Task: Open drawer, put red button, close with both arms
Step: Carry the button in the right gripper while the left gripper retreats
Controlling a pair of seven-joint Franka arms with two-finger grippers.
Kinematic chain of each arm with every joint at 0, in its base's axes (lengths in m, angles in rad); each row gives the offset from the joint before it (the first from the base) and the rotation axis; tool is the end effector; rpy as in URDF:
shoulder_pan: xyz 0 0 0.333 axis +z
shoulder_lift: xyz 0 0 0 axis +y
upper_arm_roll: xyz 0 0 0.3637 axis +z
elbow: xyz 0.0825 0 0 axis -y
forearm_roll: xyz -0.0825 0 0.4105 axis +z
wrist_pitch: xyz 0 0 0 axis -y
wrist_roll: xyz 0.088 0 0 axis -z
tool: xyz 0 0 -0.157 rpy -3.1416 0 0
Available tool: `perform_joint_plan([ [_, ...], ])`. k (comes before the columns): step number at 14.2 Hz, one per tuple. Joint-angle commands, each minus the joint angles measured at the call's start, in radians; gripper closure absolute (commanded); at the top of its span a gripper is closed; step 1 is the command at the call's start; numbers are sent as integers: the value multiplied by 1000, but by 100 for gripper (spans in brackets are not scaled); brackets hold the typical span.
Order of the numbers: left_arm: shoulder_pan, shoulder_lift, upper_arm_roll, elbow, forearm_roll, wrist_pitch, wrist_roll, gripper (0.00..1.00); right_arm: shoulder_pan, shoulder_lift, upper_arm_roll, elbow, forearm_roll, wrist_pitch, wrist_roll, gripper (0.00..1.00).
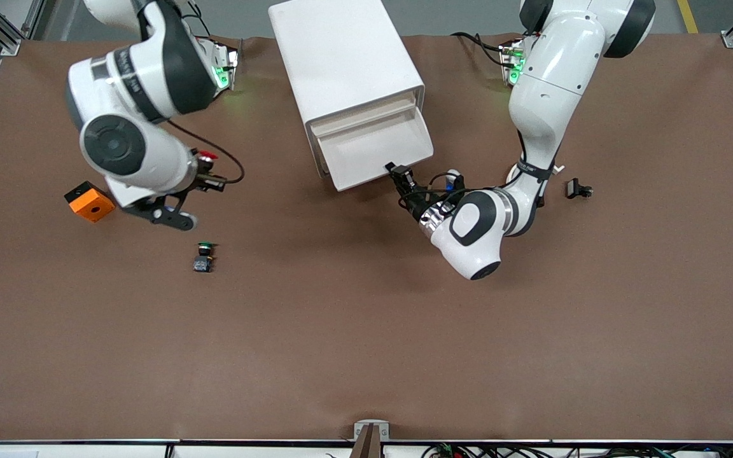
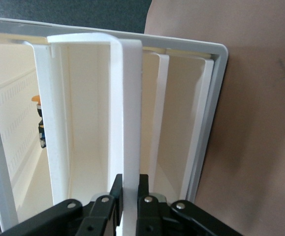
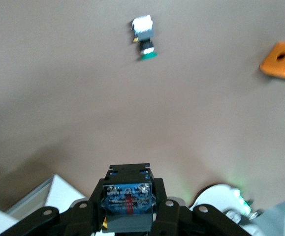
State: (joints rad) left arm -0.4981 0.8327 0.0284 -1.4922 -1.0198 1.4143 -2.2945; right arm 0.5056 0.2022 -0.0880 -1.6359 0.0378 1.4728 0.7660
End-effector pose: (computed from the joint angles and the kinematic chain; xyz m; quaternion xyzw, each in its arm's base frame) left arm 0.5256 -0.4315 0.1858 -0.3691 -0.7125 0.5204 0.2919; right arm 0.5423 0.2512 0.4662 0.9681 -0.1727 -0.1560 0.0928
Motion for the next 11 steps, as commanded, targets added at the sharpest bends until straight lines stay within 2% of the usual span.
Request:
perform_joint_plan([
  [1, 16, 26, 36, 15, 24, 9, 4, 96, 97, -18, -9, 7, 37, -9, 215, 88],
  [6, 32, 26, 53, 38, 24, 9, 3, 96, 252, -7, -10, 10, 70, 90, 588, 87],
  [7, 32, 23, 53, 38, 26, 8, 3, 91, 276, -3, -10, 11, 71, 119, 654, 87],
  [8, 33, 23, 53, 40, 26, 8, 3, 73, 296, 3, -10, 11, 71, 136, 698, 87],
  [9, 39, 20, 53, 44, 29, 5, 3, 40, 316, 20, -10, 13, 71, 161, 737, 87],
  [10, 42, 19, 51, 58, 56, 0, 1, 14, 333, 26, -10, 13, 85, 194, 787, 87],
  [11, 44, 17, 51, 72, 79, -2, -2, 0, 340, 40, -10, 13, 105, 228, 835, 87],
])
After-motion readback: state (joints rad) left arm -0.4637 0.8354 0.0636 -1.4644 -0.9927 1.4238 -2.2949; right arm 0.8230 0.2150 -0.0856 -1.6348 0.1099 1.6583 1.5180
